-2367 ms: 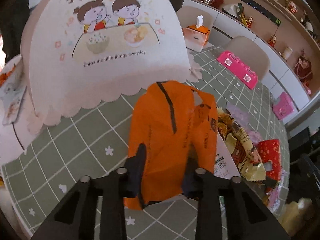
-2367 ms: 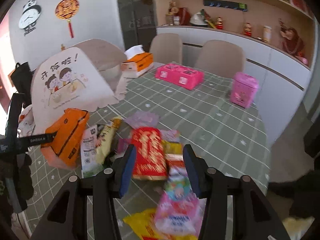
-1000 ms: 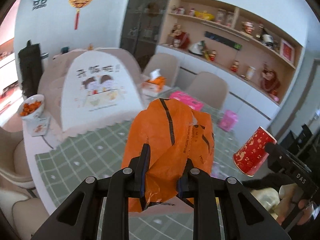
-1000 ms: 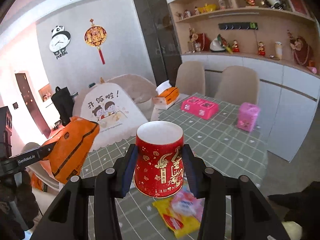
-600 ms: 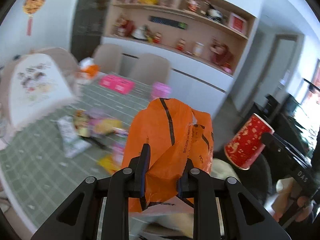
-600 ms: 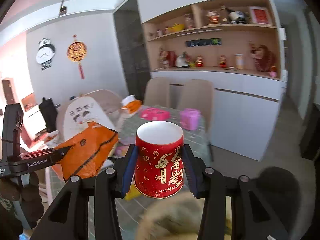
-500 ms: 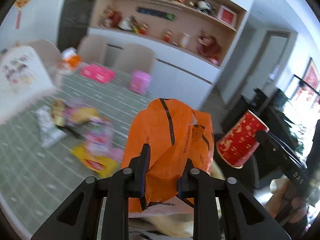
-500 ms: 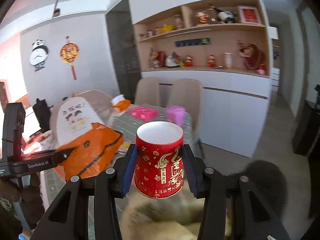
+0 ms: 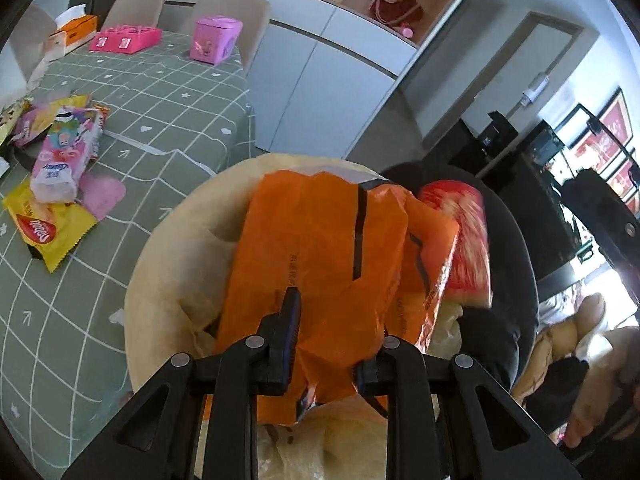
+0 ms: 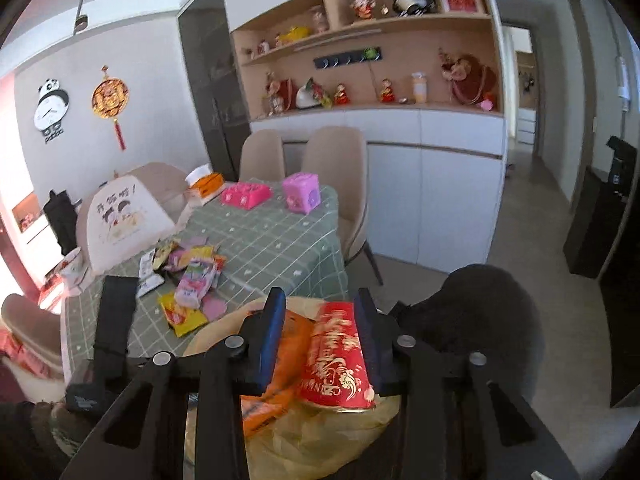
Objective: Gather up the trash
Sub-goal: 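Carry the orange bag and red cup over the yellow-lined bin with both tools, then open both tools to drop the bag and cup into the bin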
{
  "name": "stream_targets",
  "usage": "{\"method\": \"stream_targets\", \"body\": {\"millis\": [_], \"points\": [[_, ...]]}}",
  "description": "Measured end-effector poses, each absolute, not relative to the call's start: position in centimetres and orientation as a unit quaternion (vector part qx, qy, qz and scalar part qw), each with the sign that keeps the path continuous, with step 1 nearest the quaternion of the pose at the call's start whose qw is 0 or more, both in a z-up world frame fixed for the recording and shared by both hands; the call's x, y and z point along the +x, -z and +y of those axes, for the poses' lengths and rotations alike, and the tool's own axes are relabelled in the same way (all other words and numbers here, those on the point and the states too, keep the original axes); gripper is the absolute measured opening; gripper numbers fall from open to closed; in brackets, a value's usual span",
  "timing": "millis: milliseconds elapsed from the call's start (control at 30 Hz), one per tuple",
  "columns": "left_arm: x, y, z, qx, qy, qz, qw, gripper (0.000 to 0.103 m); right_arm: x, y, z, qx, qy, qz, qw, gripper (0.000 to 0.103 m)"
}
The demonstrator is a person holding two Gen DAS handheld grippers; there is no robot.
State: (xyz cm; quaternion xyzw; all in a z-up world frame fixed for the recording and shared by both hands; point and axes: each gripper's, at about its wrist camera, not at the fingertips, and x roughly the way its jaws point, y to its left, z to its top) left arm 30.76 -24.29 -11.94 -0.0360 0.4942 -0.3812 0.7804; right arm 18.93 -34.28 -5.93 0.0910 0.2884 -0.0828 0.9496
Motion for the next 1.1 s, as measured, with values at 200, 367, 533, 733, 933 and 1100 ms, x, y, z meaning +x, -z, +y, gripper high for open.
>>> {"method": "stream_targets", "body": {"millis": [200,367,533,733,933,1100], "points": [[31.0,12.1,-23.1,-0.04,0.392,0.504,0.768,0.032,20.9,8.5,-34.8,0.117,0.046,0.314,0.941,0.033],[30.5,11.5,-22.0,-0.056,0.391,0.504,0.768,0.04,21.8,10.6,-35.3,0.117,0.089,0.312,0.938,0.033],[29.8,10.5,-21.2,-0.046,0.38,0.493,0.782,0.041,21.2,11.9,-37.9,0.137,0.137,0.323,0.926,0.034],[29.8,11.7,-22.2,-0.006,0.367,0.509,0.779,0.041,21.5,12.6,-37.3,0.185,0.063,0.33,0.924,0.034],[29.8,12.9,-22.3,-0.01,0.359,0.515,0.778,0.041,22.2,11.7,-35.2,0.159,0.033,0.336,0.928,0.034],[30.0,11.9,-20.5,-0.038,0.371,0.518,0.77,0.041,23.8,14.5,-34.8,0.181,0.017,0.379,0.908,0.028]]}}
